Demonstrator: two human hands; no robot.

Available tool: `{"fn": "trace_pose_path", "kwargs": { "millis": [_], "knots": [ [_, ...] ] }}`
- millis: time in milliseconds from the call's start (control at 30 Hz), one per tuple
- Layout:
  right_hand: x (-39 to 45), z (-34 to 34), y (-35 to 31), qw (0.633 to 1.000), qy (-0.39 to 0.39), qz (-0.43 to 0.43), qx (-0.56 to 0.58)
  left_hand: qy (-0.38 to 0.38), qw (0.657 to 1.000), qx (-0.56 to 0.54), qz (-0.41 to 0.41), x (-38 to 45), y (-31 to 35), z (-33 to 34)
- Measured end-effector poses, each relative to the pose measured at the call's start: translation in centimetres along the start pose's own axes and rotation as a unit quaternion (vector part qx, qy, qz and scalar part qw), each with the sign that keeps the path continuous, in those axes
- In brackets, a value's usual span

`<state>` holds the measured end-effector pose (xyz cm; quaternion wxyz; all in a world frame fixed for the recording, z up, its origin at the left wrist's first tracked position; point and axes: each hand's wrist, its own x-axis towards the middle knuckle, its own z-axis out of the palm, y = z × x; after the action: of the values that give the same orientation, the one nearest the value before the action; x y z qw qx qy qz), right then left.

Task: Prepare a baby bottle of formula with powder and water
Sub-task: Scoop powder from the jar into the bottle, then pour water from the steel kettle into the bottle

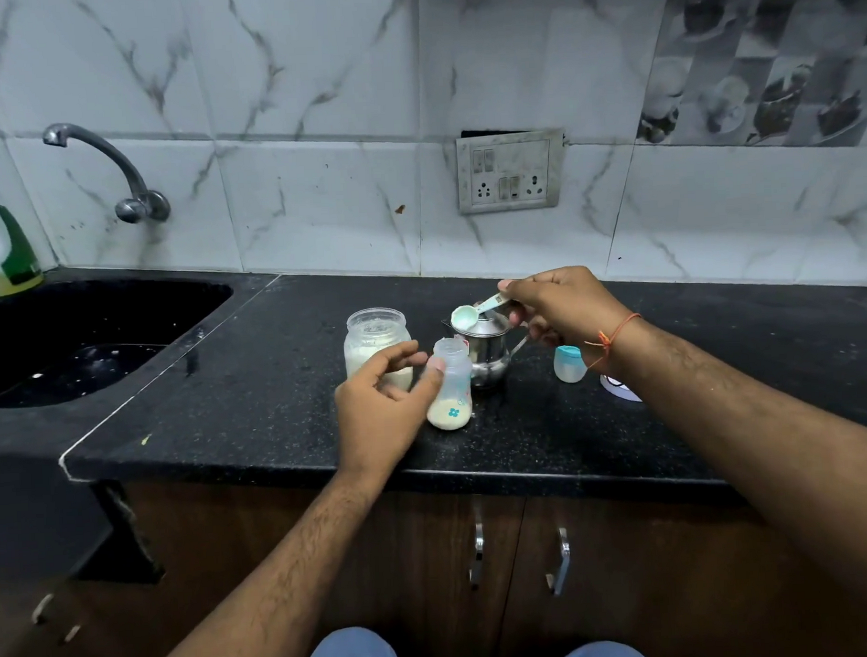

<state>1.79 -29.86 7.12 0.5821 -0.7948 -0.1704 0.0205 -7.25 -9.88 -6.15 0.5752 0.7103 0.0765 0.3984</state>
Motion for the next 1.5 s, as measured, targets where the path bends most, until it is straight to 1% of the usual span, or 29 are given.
{"fn": "trace_pose_path", "kwargs": {
  "millis": [67,100,167,233,300,400,500,633,733,833,900,967,1033,1100,1167,1233,1300,1400,1500],
  "knots": [
    [0.2,-0.1,0.1,1.000,-0.002,0.011,0.009,0.067,0.997,-0.003,0.041,0.5,0.2,-0.6],
    [0.4,-0.1,0.2,1.000,0.003,0.011,0.008,0.087,0.995,0.008,0.052,1.0,0.1,-1.0],
    [0.8,-0.1,-0.1,1.000,0.027,0.004,-0.004,0.092,0.993,0.047,0.049,2.6,0.0,-1.9],
    [1.2,0.2,-0.6,0.999,0.044,-0.005,-0.008,0.054,0.993,0.102,0.031,4.3,-0.4,-3.1],
    [2.0,0.9,-1.1,0.998,0.054,-0.021,-0.005,-0.016,0.987,0.162,0.010,5.4,-1.1,-4.1],
    [3.3,2.4,-1.7,0.997,0.060,-0.041,-0.025,-0.099,0.978,0.182,-0.010,5.9,-2.5,-4.9],
    [4.6,4.5,-1.8,0.995,0.047,-0.068,-0.059,-0.116,0.982,0.146,-0.034,6.0,-3.1,-5.1],
    [5.8,7.8,-2.1,0.983,0.030,-0.098,-0.154,-0.106,0.987,0.122,-0.022,6.1,-3.3,-5.2],
    [6.6,10.3,-2.3,0.962,0.021,-0.116,-0.247,-0.110,0.987,0.112,-0.024,6.2,-3.5,-5.2],
    [6.9,12.1,-2.4,0.922,-0.002,-0.146,-0.358,-0.110,0.987,0.115,-0.027,6.3,-3.5,-5.3],
    [6.8,13.0,-2.5,0.892,-0.038,-0.159,-0.421,-0.108,0.987,0.115,-0.025,6.3,-3.4,-5.3],
    [6.9,13.4,-2.6,0.865,-0.072,-0.171,-0.466,-0.109,0.987,0.115,-0.025,6.4,-3.4,-5.3],
    [7.1,13.6,-2.4,0.851,-0.071,-0.193,-0.484,-0.109,0.987,0.113,-0.027,6.4,-3.3,-5.3],
    [7.1,13.3,-2.3,0.852,-0.043,-0.223,-0.471,-0.109,0.987,0.111,-0.034,6.6,-3.5,-5.3],
    [7.2,12.7,-2.2,0.869,-0.017,-0.235,-0.434,-0.110,0.987,0.115,-0.037,6.7,-3.6,-5.3],
    [7.3,11.6,-2.1,0.894,0.001,-0.225,-0.388,-0.107,0.987,0.117,-0.038,6.7,-3.7,-5.4],
    [7.2,10.1,-1.8,0.910,0.022,-0.213,-0.354,-0.107,0.987,0.114,-0.042,6.8,-3.8,-5.4],
    [6.7,7.1,-1.1,0.917,0.055,-0.200,-0.341,-0.105,0.987,0.116,-0.038,6.8,-3.9,-5.4],
    [6.0,3.9,-0.1,0.926,0.079,-0.180,-0.322,-0.059,0.984,0.165,0.003,6.2,-3.4,-5.3]
  ]
}}
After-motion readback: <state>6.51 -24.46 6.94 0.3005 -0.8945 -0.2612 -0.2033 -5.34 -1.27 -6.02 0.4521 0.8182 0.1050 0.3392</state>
